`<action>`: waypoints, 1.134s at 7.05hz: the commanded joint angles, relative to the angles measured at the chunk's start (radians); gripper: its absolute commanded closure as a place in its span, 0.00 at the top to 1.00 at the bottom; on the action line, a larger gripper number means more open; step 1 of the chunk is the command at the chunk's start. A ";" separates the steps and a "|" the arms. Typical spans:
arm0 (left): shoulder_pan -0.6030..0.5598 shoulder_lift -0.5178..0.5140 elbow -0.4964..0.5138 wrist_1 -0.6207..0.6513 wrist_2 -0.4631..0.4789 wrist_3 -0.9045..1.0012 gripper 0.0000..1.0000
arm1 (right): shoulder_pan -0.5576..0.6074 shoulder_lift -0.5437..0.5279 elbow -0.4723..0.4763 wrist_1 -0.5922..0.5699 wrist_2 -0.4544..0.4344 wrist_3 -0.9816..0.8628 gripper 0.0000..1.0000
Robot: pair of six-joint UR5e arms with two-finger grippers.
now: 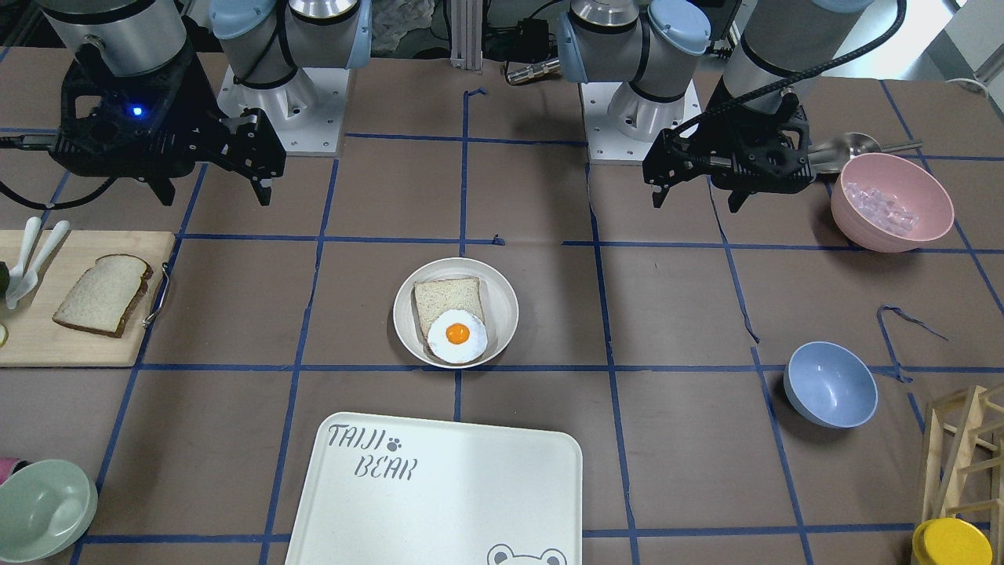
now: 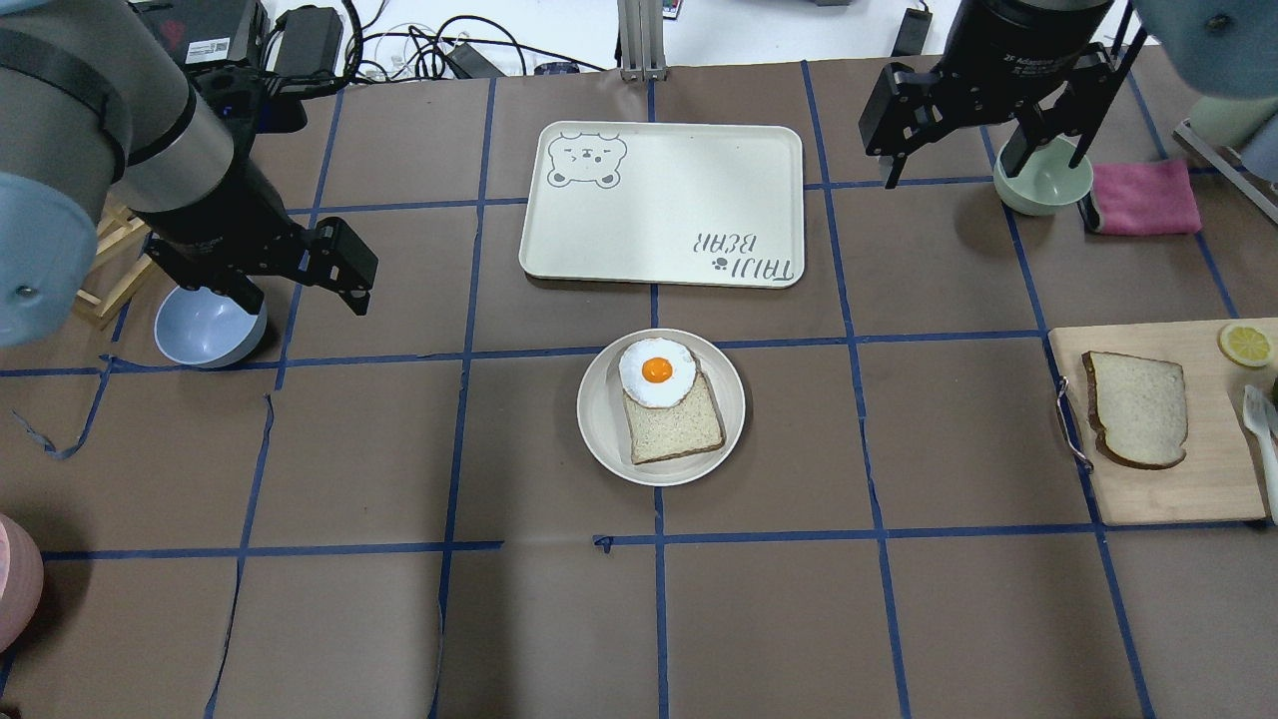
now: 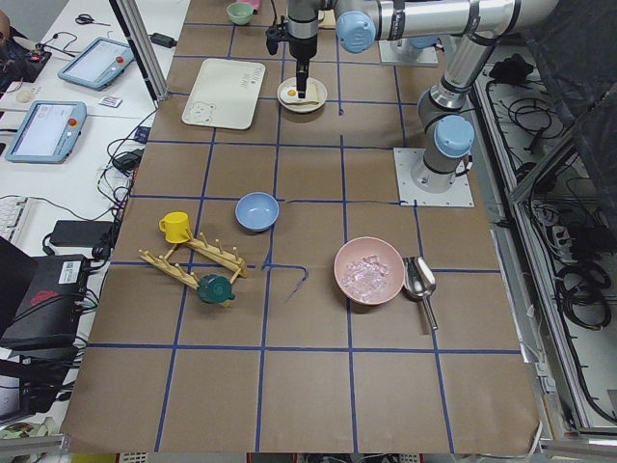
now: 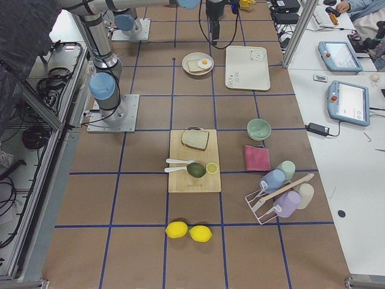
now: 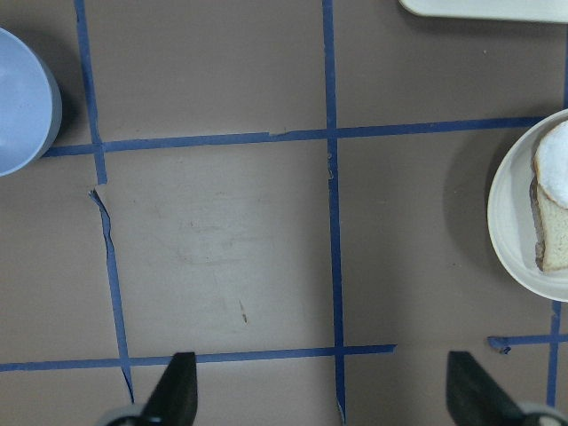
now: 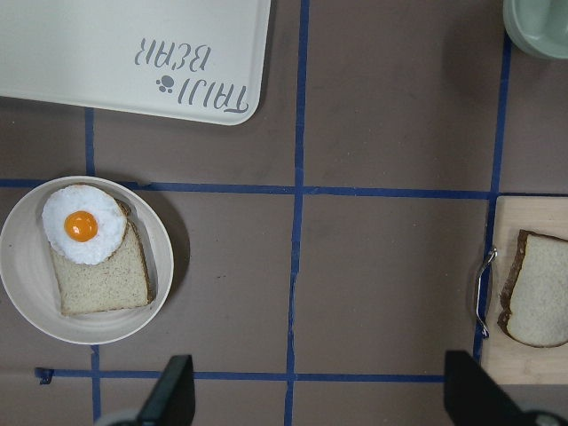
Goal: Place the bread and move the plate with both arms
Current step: 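Move the right gripper toward the wooden cutting board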
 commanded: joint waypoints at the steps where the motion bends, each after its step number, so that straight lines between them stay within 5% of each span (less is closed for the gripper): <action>1: 0.002 0.004 0.000 -0.002 0.000 0.000 1.00 | -0.003 -0.009 0.019 -0.001 0.005 -0.002 1.00; 8: 0.002 0.006 -0.002 -0.004 0.000 0.001 1.00 | -0.005 -0.018 0.056 -0.083 0.030 -0.014 1.00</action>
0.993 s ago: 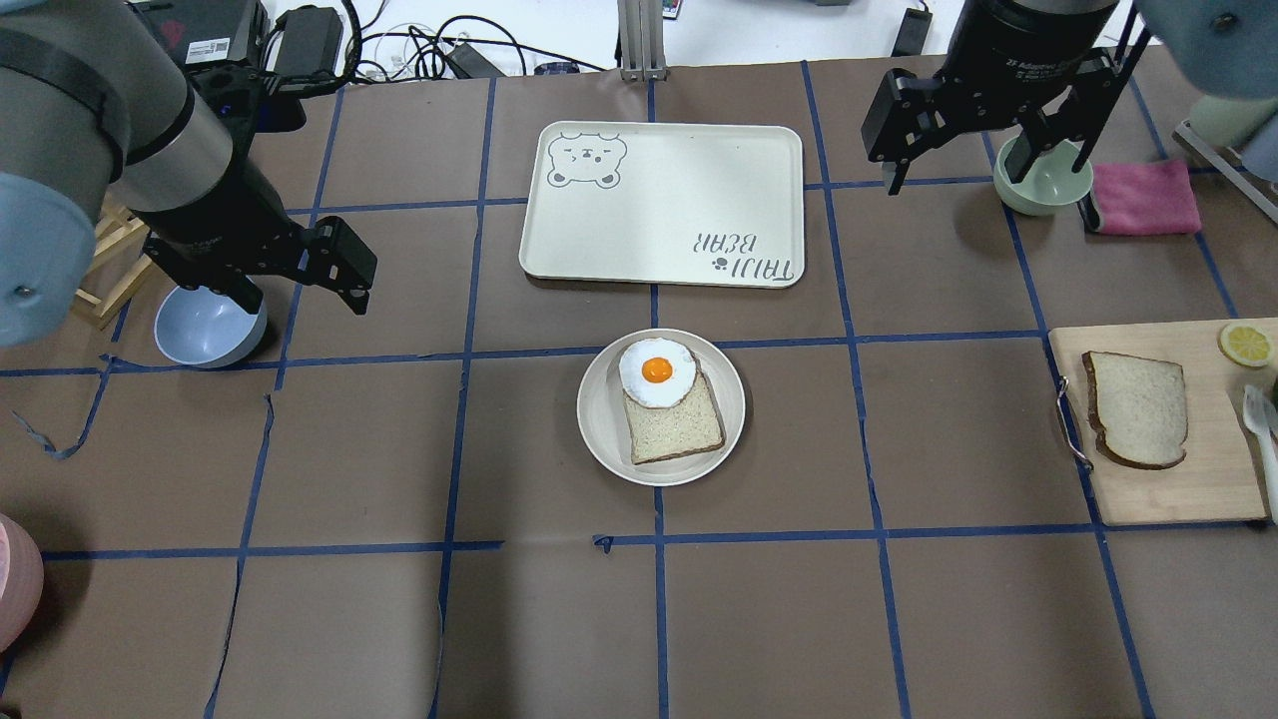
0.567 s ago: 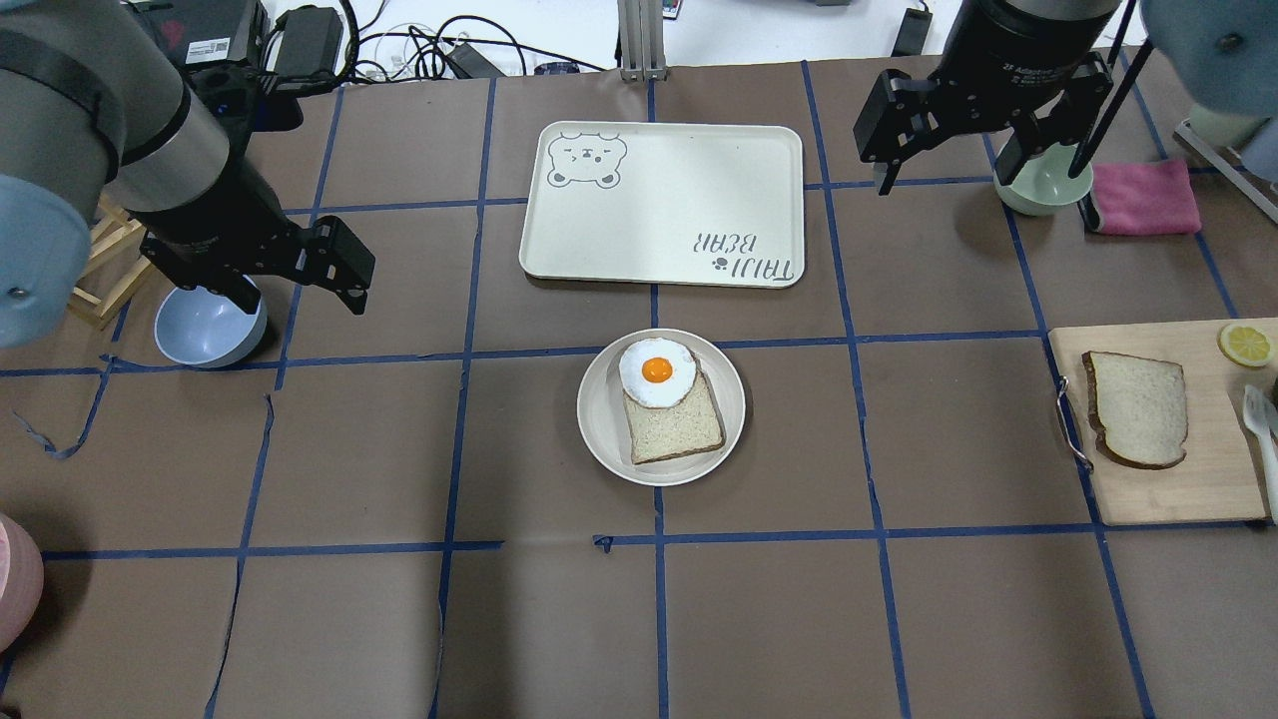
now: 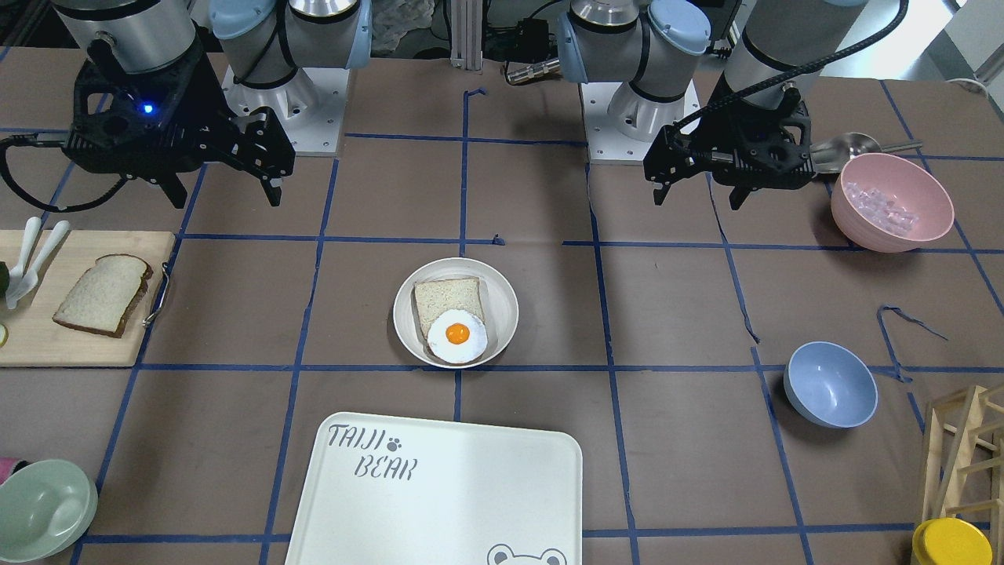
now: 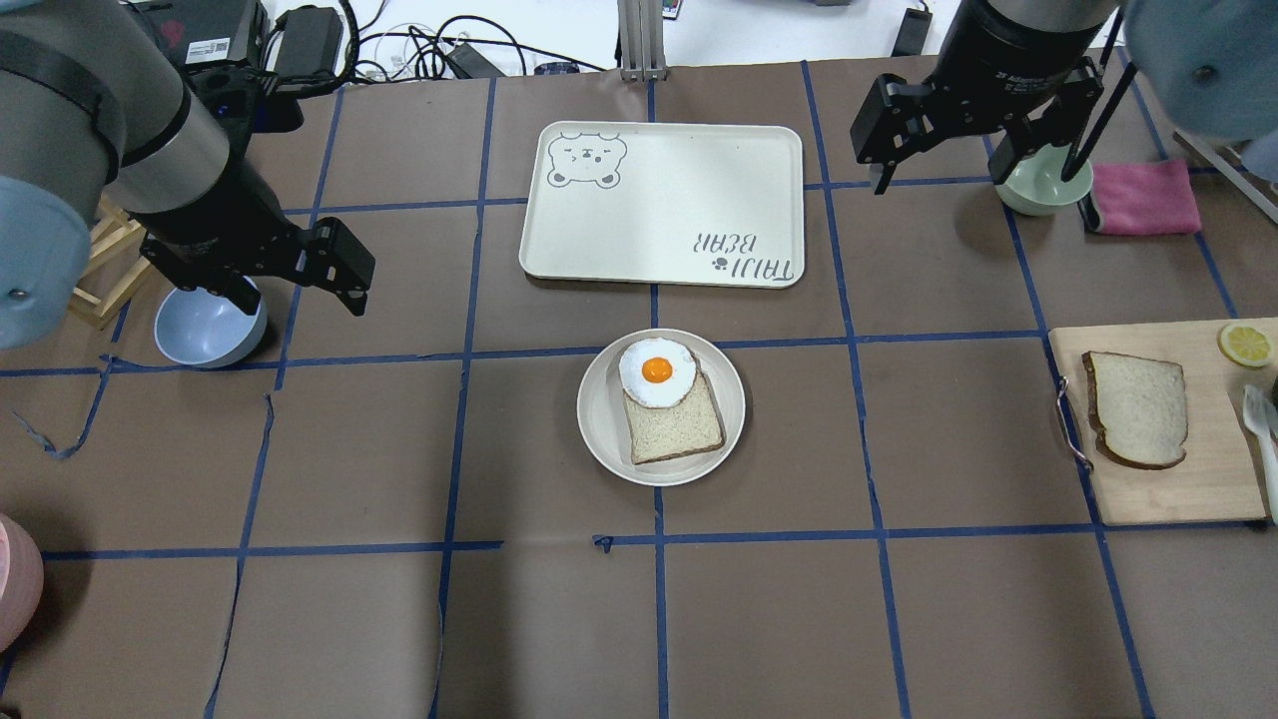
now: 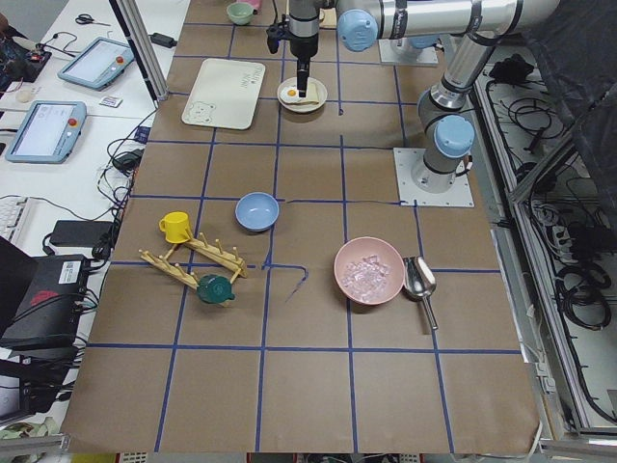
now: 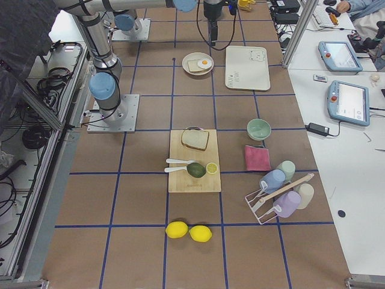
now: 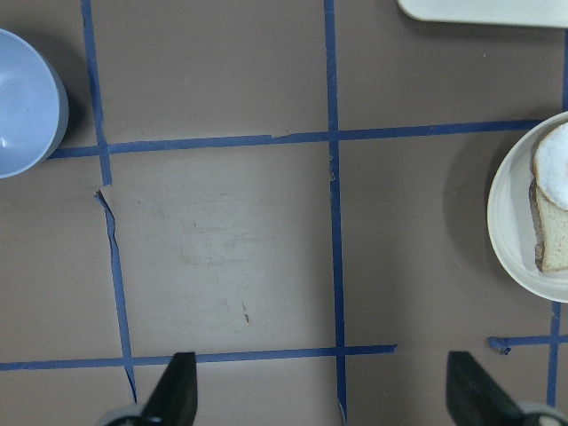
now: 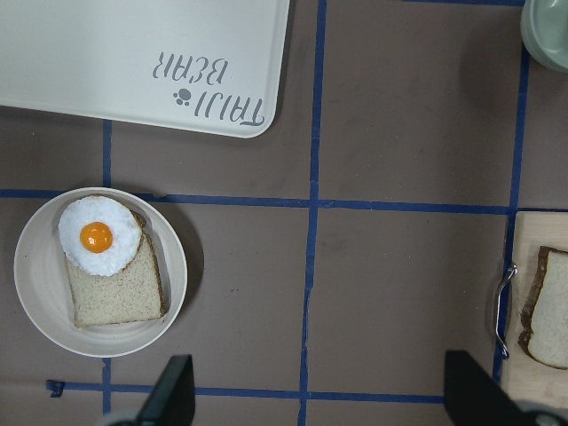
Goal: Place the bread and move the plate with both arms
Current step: 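Move the right gripper toward the wooden cutting board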
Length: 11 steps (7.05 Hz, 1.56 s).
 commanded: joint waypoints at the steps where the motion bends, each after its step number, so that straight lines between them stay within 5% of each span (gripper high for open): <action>1: 0.000 0.000 0.000 0.000 0.000 0.000 1.00 | 0.000 0.002 0.003 -0.003 -0.004 -0.008 1.00; 11: 0.002 -0.002 0.001 0.001 0.000 0.000 1.00 | -0.015 0.011 0.003 -0.024 -0.007 -0.009 1.00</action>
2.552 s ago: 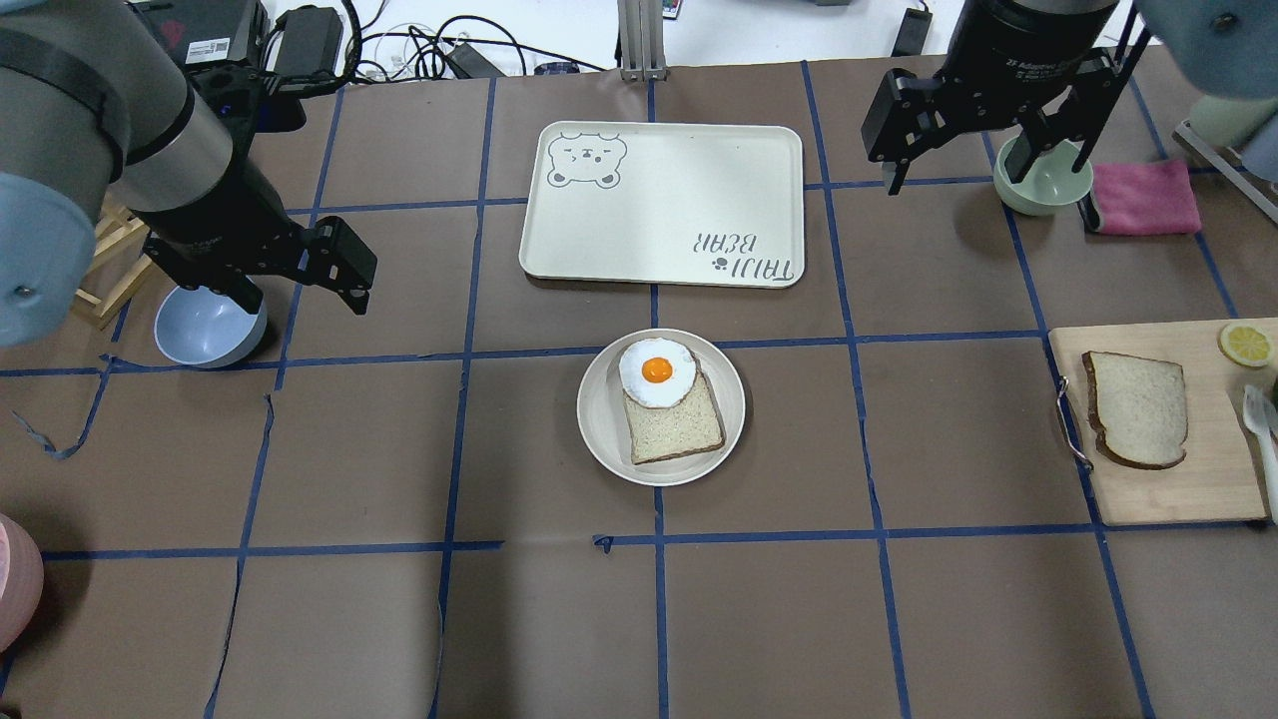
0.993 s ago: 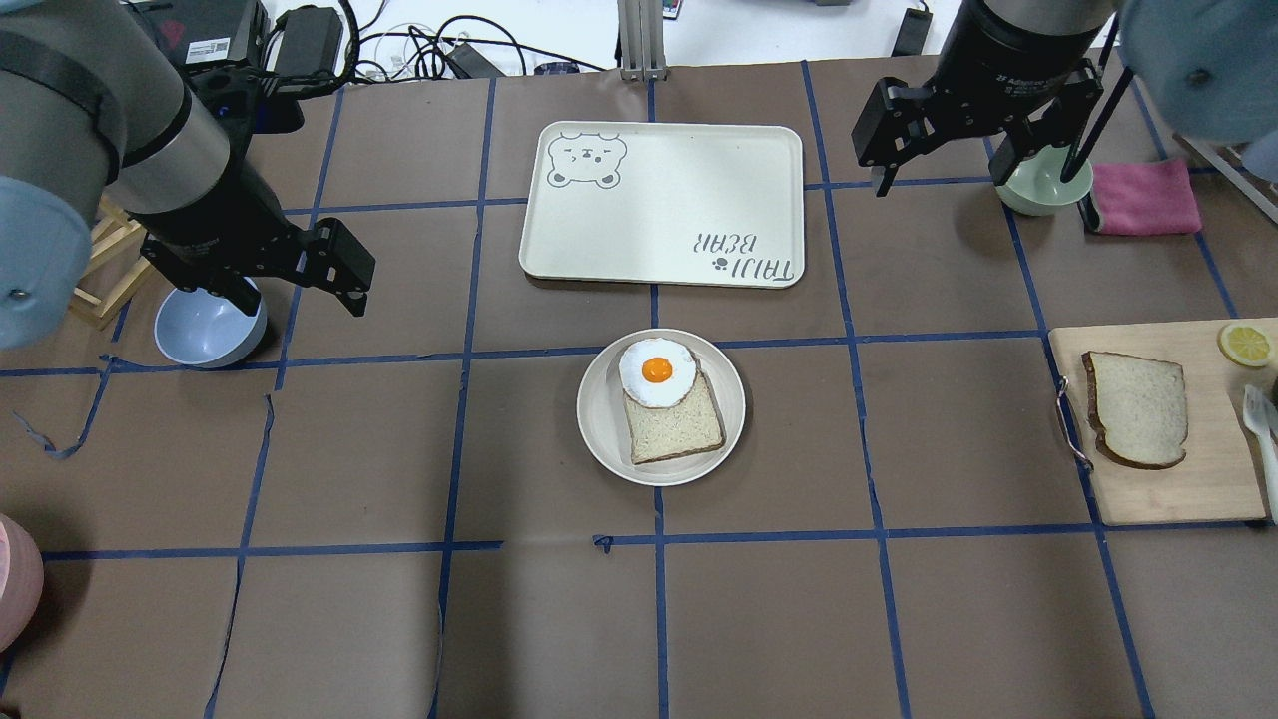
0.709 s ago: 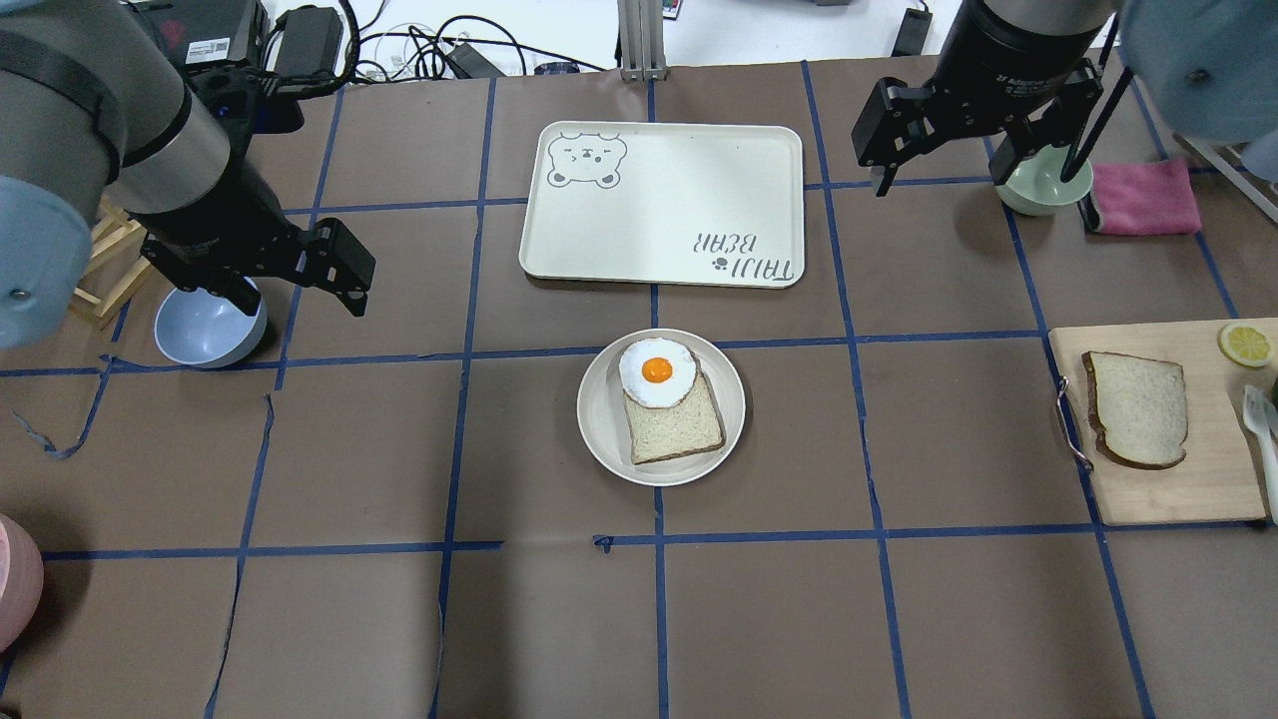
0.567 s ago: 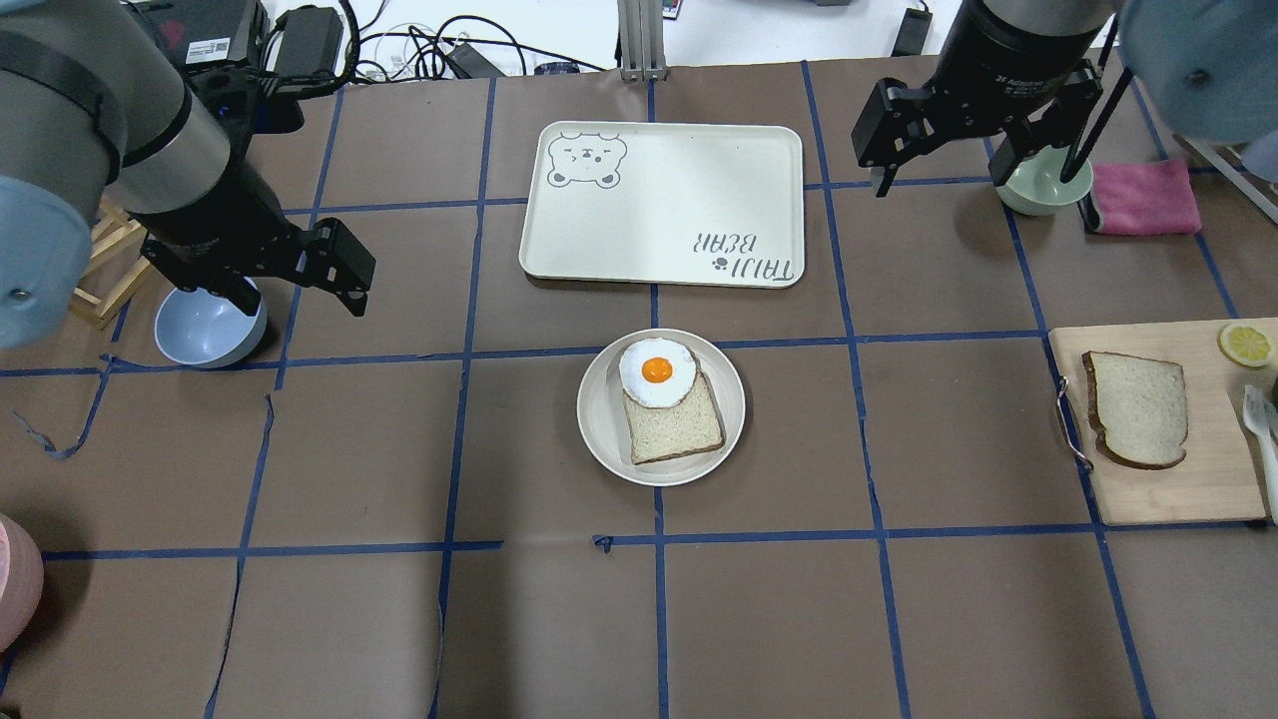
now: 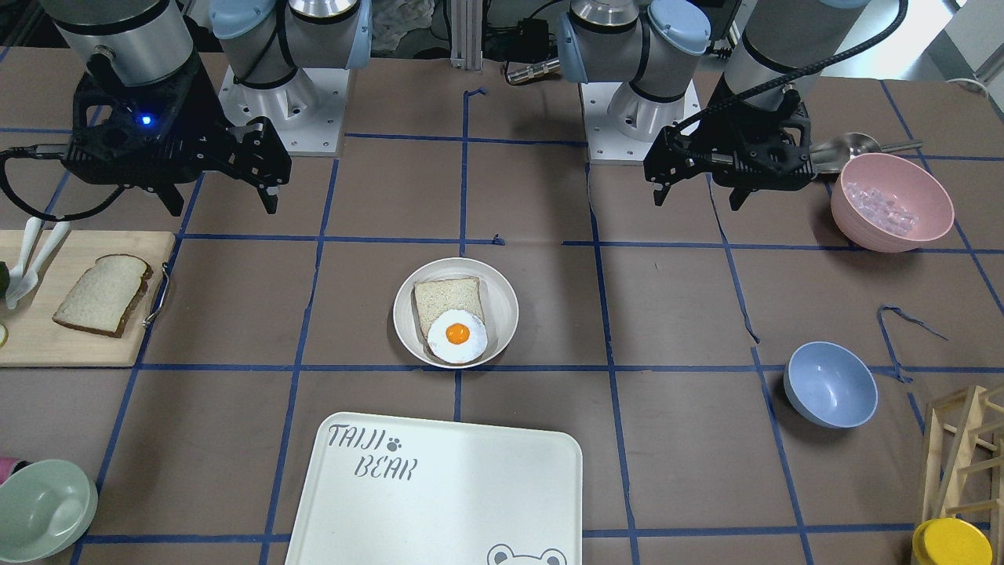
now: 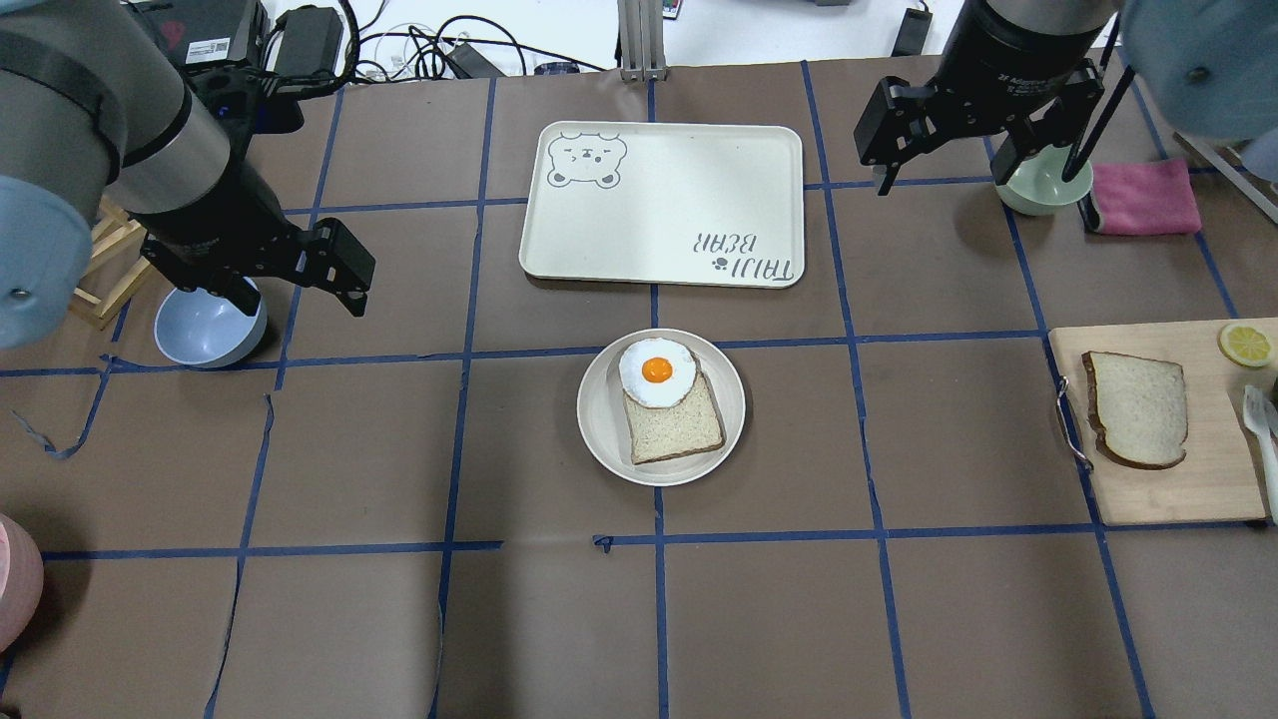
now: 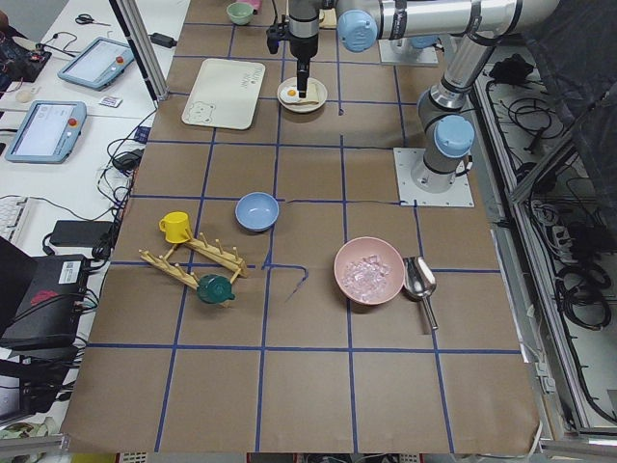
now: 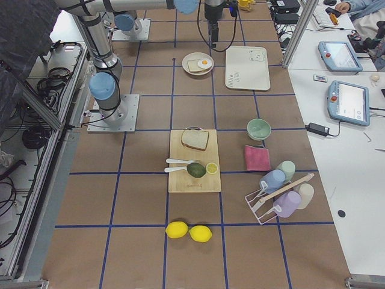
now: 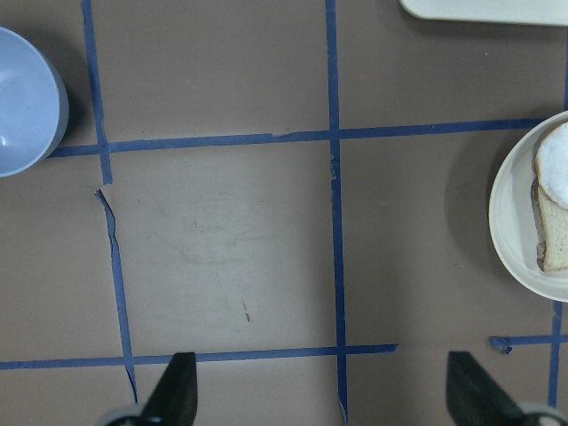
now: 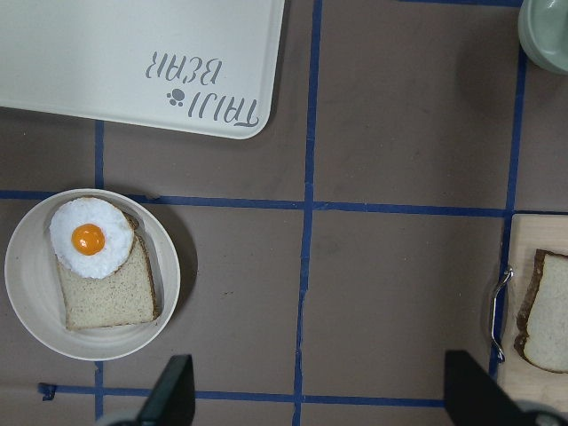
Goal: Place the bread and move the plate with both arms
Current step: 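Move the right gripper toward the wooden cutting board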
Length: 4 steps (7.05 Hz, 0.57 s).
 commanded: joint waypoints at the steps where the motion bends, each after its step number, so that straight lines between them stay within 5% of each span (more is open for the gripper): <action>1: 0.000 0.001 0.000 0.000 0.000 0.000 1.00 | -0.034 0.005 0.001 -0.022 -0.007 -0.020 1.00; 4: 0.000 0.002 0.001 0.003 0.000 0.000 1.00 | -0.203 0.016 0.131 -0.126 -0.186 -0.077 1.00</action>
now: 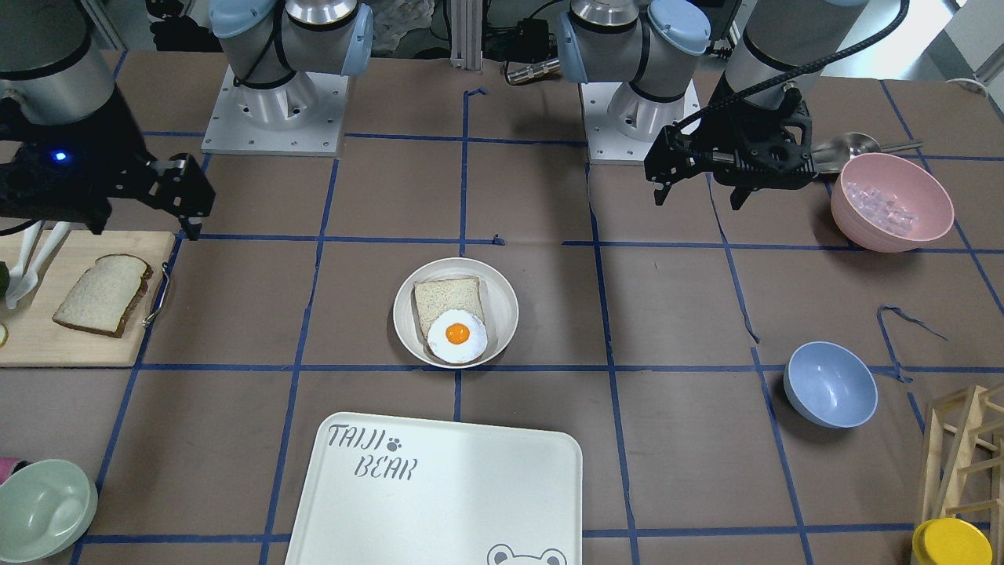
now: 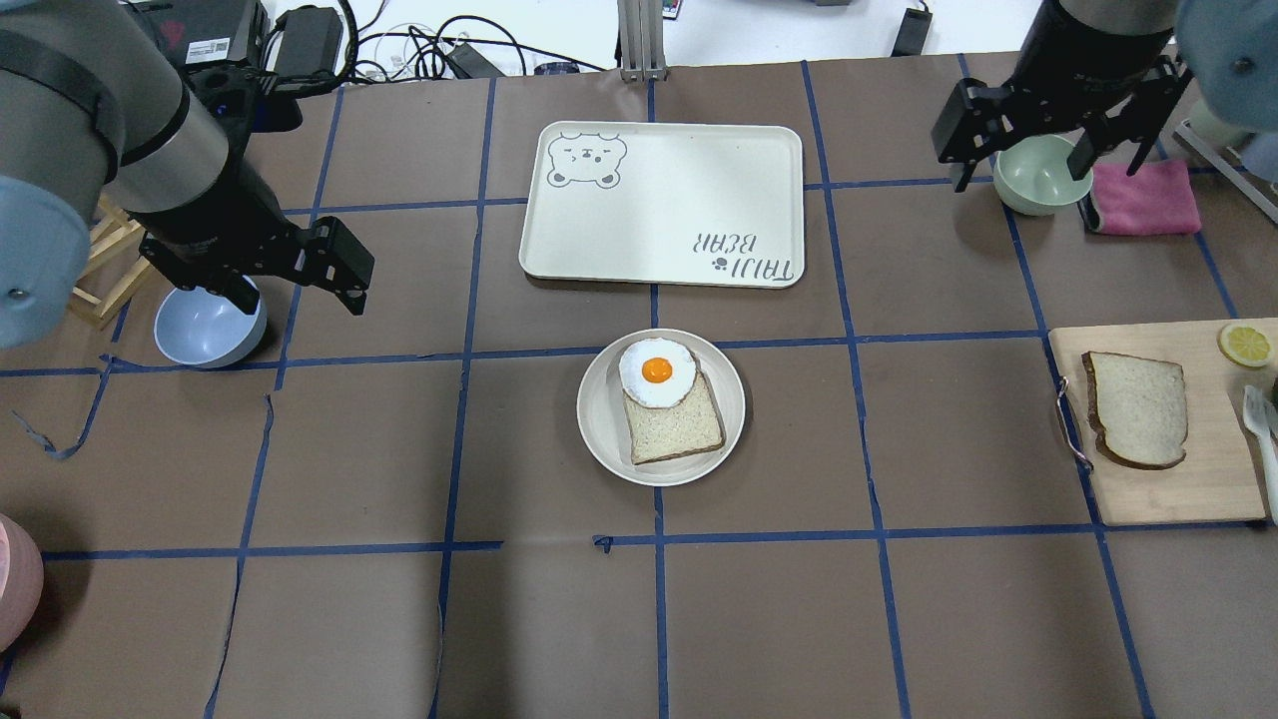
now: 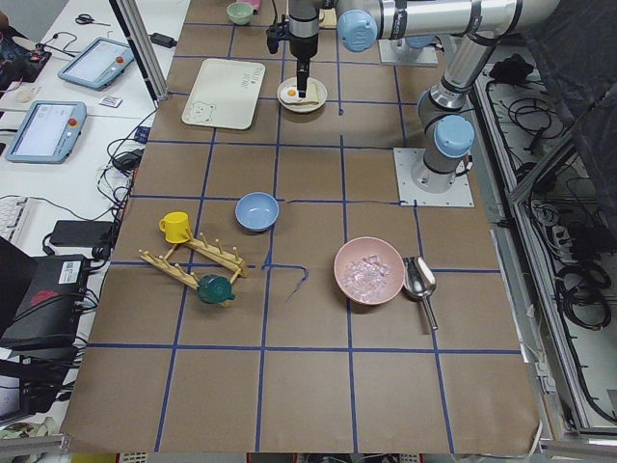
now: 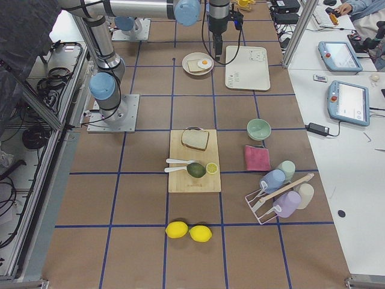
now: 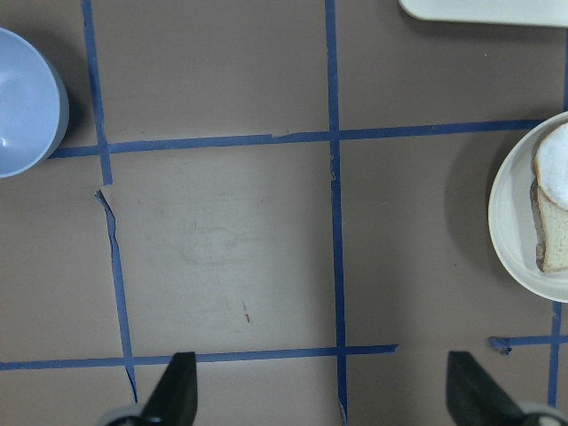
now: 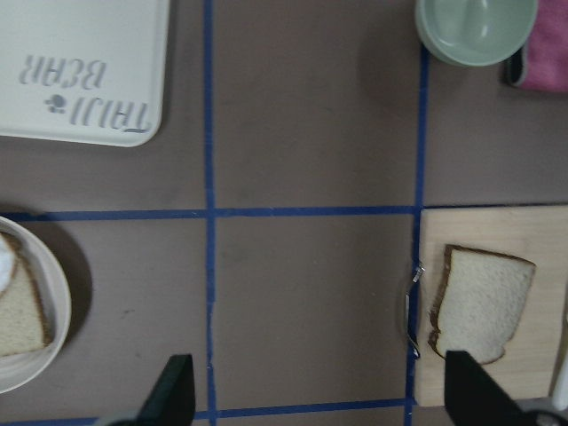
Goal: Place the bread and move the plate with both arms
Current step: 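Lower the right gripper and grasp the bread slice on the cutting board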
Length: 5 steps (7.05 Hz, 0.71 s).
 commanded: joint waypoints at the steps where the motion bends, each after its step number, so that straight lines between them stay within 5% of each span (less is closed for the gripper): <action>1: 0.000 -0.001 0.000 0.001 0.000 0.000 1.00 | -0.109 0.005 0.173 -0.207 -0.120 -0.013 1.00; 5: -0.001 -0.001 -0.001 0.001 -0.001 0.000 1.00 | -0.240 0.115 0.512 -0.706 -0.140 -0.155 1.00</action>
